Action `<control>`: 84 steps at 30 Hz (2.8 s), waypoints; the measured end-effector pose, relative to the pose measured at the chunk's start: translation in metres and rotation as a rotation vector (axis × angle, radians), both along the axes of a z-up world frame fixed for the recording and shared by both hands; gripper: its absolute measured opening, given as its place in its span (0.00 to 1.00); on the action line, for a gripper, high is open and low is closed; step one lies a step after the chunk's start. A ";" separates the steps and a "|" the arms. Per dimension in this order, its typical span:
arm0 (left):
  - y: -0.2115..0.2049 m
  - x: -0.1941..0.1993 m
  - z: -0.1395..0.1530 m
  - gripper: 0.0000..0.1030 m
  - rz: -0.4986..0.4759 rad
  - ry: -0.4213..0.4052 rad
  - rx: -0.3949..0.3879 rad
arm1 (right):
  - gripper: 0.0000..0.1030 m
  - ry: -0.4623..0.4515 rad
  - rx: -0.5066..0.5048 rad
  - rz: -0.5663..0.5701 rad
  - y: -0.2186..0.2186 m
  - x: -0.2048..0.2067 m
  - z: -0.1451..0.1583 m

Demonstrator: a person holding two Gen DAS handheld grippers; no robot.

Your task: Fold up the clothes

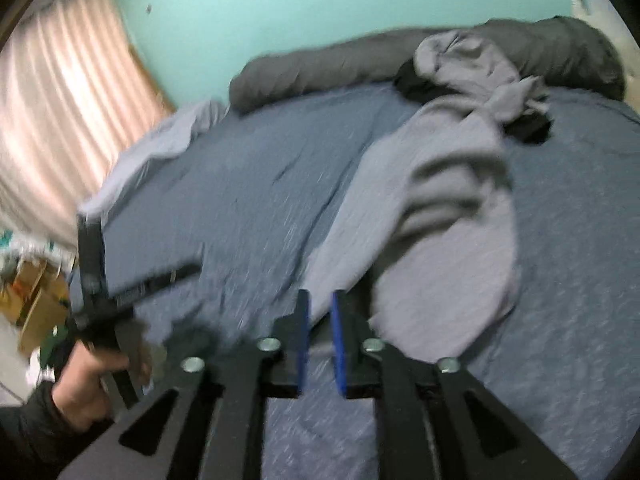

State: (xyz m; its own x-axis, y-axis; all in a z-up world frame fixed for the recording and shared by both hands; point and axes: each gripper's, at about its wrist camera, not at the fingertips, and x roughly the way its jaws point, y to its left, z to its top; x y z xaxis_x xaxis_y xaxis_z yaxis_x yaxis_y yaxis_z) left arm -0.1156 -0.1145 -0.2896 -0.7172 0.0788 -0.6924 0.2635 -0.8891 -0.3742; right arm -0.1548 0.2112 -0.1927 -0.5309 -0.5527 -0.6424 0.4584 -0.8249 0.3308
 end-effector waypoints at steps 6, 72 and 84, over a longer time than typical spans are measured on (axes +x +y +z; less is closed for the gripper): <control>0.004 -0.010 -0.003 1.00 -0.014 -0.003 -0.019 | 0.61 -0.075 0.008 -0.239 0.052 -0.061 -0.012; -0.059 0.002 -0.005 1.00 0.102 -0.007 0.001 | 0.61 -0.117 0.070 -0.147 -0.006 -0.127 -0.054; -0.051 -0.004 -0.007 1.00 0.067 -0.009 0.006 | 0.07 -0.109 0.013 -0.052 0.003 -0.083 -0.046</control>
